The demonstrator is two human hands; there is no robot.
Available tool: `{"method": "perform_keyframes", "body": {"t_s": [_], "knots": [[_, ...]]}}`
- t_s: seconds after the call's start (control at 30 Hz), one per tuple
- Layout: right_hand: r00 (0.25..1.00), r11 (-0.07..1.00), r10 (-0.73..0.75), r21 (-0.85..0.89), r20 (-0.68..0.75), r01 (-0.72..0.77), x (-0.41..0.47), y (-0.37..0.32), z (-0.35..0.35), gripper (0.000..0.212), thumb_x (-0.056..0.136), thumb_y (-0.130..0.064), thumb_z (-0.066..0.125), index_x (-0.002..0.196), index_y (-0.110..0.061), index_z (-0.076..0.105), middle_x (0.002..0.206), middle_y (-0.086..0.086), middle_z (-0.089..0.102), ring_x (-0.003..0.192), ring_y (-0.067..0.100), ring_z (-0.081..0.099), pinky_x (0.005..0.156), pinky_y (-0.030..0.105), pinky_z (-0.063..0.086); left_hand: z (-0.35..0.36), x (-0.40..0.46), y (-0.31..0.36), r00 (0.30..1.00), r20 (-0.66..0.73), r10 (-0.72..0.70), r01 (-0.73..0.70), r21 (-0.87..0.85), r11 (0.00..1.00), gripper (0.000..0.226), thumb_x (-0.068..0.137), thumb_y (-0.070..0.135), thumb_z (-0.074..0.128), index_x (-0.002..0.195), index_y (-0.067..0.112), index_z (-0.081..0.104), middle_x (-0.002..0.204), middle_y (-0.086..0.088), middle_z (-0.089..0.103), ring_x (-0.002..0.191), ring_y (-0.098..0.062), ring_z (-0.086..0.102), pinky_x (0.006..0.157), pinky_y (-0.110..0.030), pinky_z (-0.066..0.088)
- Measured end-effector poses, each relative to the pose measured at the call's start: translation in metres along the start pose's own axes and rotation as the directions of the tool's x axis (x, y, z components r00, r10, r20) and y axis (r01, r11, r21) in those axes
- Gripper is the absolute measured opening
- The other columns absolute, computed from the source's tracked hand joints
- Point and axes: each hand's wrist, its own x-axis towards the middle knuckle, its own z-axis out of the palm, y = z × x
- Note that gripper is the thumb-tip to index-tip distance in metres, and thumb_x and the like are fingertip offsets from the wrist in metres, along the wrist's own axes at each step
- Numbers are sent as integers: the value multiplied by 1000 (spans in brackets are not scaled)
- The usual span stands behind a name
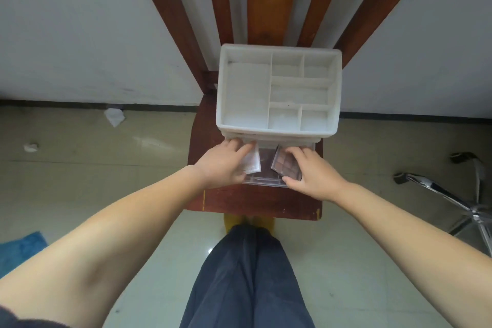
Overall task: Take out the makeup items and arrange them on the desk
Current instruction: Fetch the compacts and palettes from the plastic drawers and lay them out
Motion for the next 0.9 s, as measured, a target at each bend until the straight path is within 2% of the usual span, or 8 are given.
{"method": "perform_keyframes", "body": {"t_s": [0.07, 0.13, 0.27, 0.4, 0.47, 0.6, 0.73, 0.9], "knots": [[996, 990, -61, 133, 64, 52, -19, -9, -3, 69, 82, -41, 63, 141, -20, 32, 135, 3, 45, 121, 16, 45, 97, 23, 39, -4, -22, 8, 999, -7, 52, -52, -75, 996, 84, 78, 42, 61, 148, 20, 21, 128, -12, 45, 113, -29, 46, 92, -38, 45], [962, 984, -78, 173, 263, 33, -36, -16, 6, 73, 82, -43, 62, 143, -23, 29, 135, 1, 45, 119, 14, 48, 99, 24, 41, 6, -44, 17, 984, 119, 130, -121, -76, 990, 86, 77, 45, 61, 148, 21, 19, 124, -10, 44, 111, -26, 45, 92, -35, 43], [817, 995, 75, 11, 572, -99, -44, -10, 36, 91, 80, -46, 60, 151, -26, 7, 126, 8, 49, 107, 23, 55, 91, 32, 47, 36, -56, 29, 906, 420, 57, -39, -51, 998, 90, 82, 43, 59, 151, 23, 5, 130, -13, 41, 118, -29, 40, 93, -35, 39], [839, 977, 130, 77, 529, -200, -21, 1, 37, 94, 80, -44, 60, 151, -22, 2, 130, 11, 49, 106, 22, 56, 92, 33, 48, 42, -33, 25, 881, 467, -75, 194, -214, 957, 96, 80, 41, 62, 150, 28, -3, 147, -15, 29, 134, -34, 31, 103, -42, 38], [846, 973, 144, 79, 513, -214, -11, 6, 30, 96, 79, -47, 60, 151, -24, 1, 133, 12, 47, 111, 24, 55, 95, 34, 47, 37, -25, 26, 876, 477, -75, 196, -211, 958, 98, 80, 38, 64, 149, 32, -6, 146, -15, 29, 134, -35, 31, 101, -43, 40], [860, 977, 151, 56, 488, -203, 7, 13, 16, 97, 77, -47, 62, 151, -29, 2, 121, 9, 52, 93, 21, 59, 79, 29, 47, 23, -6, 19, 886, 446, -125, 239, -209, 948, 100, 79, 36, 65, 148, 35, -8, 142, -16, 34, 130, -34, 35, 98, -42, 41], [903, 982, 161, 29, 399, -188, 34, 14, -2, 99, 76, -46, 62, 150, -28, -2, 131, 12, 52, 103, 24, 58, 92, 34, 48, 6, 18, 5, 906, 384, -180, 260, -166, 951, 105, 76, 35, 65, 147, 36, -13, 143, -18, 32, 127, -36, 35, 98, -45, 41], [889, 980, 195, -43, 414, -195, 49, 7, -14, 96, 80, -42, 62, 151, -24, 0, 124, 7, 61, 105, 22, 60, 92, 32, 49, -6, 28, -6, 907, 371, -198, 252, -101, 962, 99, 77, 33, 63, 149, 32, -5, 152, -16, 21, 136, -36, 25, 99, -46, 41]]}}
